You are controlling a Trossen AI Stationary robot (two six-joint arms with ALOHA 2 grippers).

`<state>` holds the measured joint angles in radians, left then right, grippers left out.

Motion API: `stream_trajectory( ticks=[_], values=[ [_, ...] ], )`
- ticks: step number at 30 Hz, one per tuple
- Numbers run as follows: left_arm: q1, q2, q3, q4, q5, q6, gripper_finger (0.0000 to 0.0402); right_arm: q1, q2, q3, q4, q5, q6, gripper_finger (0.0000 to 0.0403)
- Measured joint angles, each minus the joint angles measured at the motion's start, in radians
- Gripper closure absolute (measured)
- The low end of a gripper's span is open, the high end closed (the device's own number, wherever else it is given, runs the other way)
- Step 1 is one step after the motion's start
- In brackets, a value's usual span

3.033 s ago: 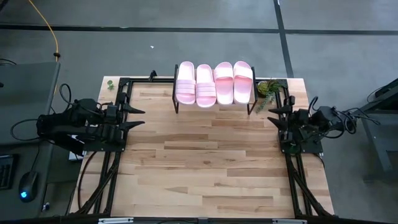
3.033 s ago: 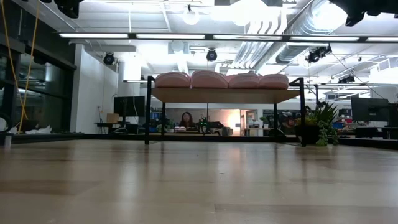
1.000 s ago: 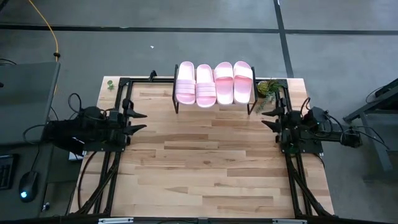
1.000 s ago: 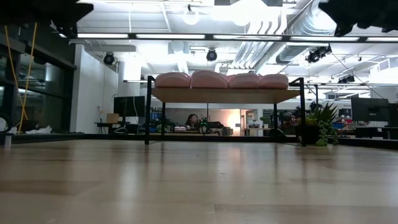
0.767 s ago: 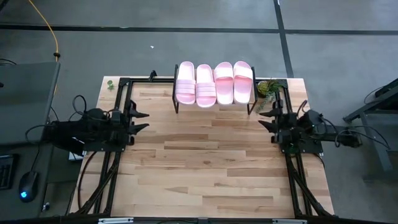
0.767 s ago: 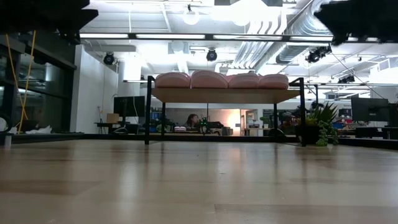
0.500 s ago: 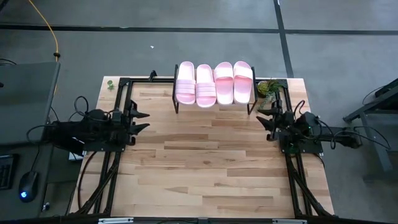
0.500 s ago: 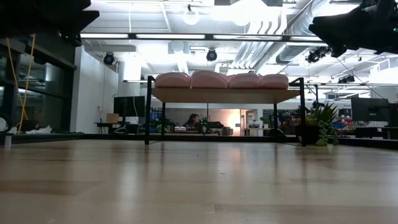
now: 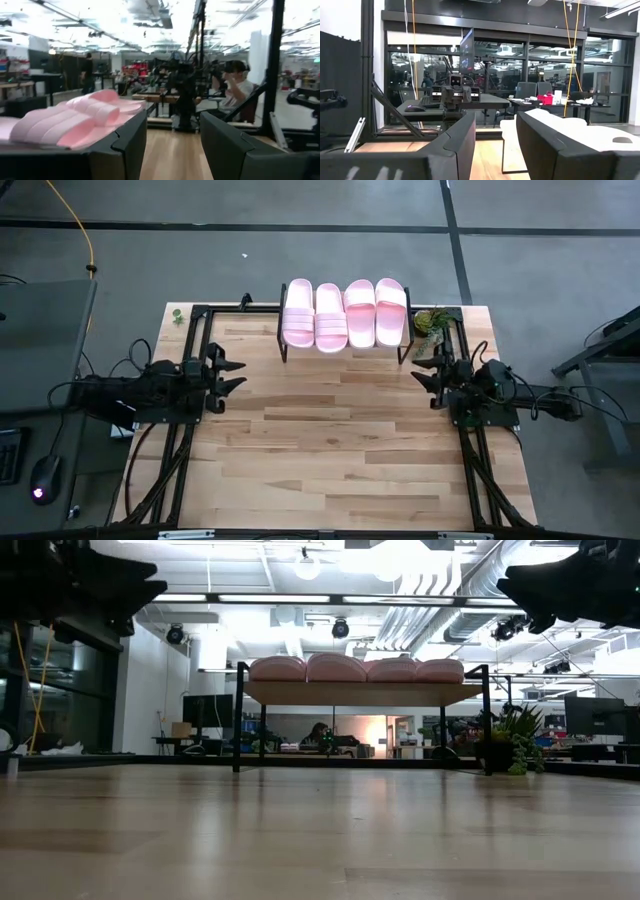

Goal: Pick and place slides into the shelf
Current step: Return to Home Position

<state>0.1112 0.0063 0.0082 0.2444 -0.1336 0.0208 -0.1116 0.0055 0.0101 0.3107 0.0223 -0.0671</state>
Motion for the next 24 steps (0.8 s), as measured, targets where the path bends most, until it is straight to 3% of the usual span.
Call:
stream_trajectory(
  ticks=[24],
  values=[
    [0.0, 0.0, 0.0, -0.204, -0.029, 0.027, 0.0236, 0.0, 0.0, 0.0, -0.245, -0.007, -0.012, 0.0269]
  ],
)
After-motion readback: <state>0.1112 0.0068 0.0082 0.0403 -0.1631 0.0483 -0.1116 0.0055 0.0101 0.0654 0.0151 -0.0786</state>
